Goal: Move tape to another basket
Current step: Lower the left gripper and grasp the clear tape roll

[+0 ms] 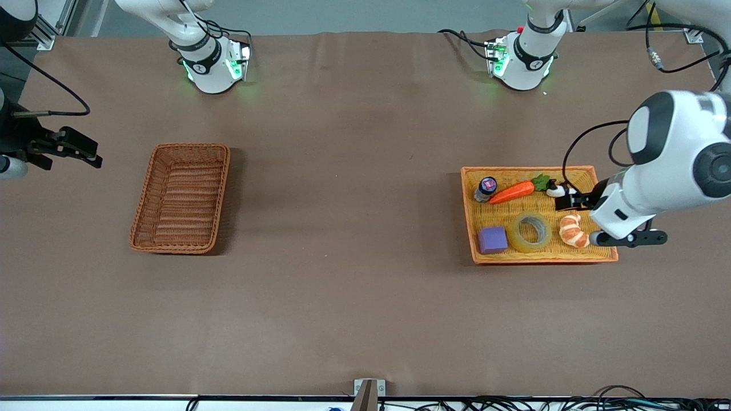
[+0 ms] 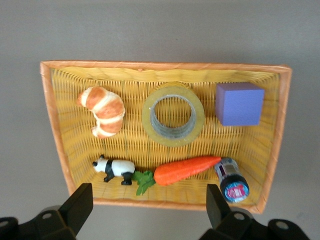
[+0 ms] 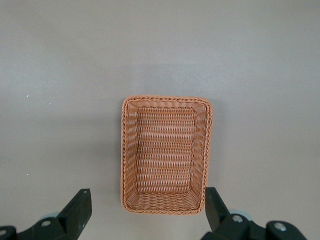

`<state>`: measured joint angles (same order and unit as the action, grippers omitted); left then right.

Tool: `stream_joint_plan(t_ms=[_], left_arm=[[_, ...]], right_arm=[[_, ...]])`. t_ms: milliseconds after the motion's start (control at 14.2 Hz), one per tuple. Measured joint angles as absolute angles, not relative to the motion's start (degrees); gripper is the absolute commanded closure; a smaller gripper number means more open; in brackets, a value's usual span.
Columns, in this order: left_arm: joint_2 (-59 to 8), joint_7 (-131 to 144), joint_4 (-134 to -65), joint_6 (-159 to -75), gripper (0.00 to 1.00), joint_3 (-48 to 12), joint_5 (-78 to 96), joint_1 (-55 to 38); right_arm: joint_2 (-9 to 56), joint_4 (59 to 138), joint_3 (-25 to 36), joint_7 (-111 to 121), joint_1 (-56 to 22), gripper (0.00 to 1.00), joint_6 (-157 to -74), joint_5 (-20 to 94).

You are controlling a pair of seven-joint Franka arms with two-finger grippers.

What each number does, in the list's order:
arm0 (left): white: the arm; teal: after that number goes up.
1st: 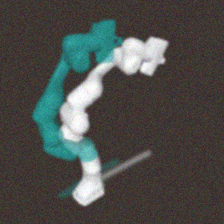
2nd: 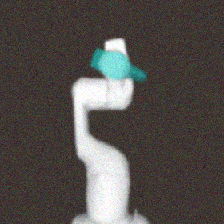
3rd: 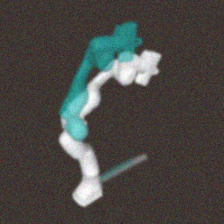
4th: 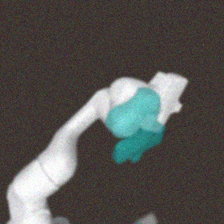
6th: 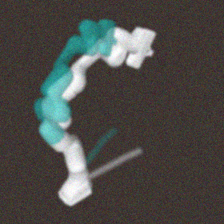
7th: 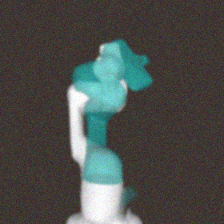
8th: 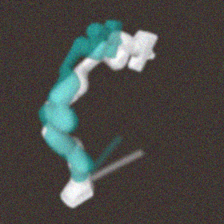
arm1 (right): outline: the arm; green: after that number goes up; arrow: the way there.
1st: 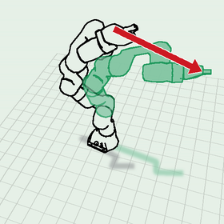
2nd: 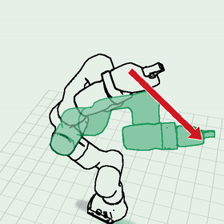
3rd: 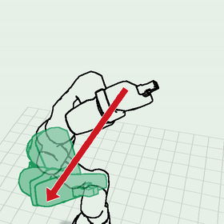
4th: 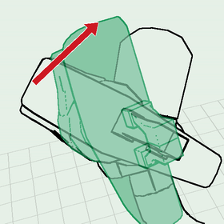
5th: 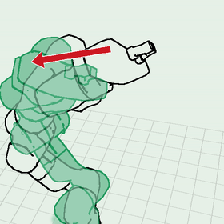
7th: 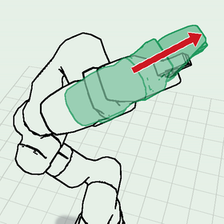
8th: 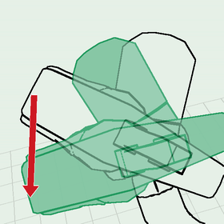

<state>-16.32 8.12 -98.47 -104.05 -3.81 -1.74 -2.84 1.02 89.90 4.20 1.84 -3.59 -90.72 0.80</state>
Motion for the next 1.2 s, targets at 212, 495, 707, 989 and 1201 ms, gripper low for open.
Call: stream_joint_plan(t_ms=[212,495,707,989,1201], left_arm=[[-17.1,8.1,-107.3,-114.8,0.02,-2.9,-1.8,-2.8],[-22.7,8.0,-110.6,-120.7,0.08,-1.9,-1.8,-2.8],[-26.9,8.0,-110.6,-124.0,0.13,-1.6,-1.8,-2.8],[-28.9,8.0,-110.4,-127.9,0.32,-1.2,-1.8,-2.7],[-28.9,8.0,-110.3,-128.3,0.65,-1.2,-1.8,-2.3]], right_arm=[[1.0,89.9,4.2,1.8,-3.6,0.00,-90.8,0.8],[1.0,89.9,4.2,1.8,-3.6,0.00,-90.9,0.8],[1.0,89.9,4.2,1.8,-3.6,0.00,-90.9,0.8],[1.0,89.9,4.3,1.8,-3.4,0.00,-90.7,0.8],[1.0,89.9,4.4,1.8,-3.1,0.00,-90.6,0.8]])
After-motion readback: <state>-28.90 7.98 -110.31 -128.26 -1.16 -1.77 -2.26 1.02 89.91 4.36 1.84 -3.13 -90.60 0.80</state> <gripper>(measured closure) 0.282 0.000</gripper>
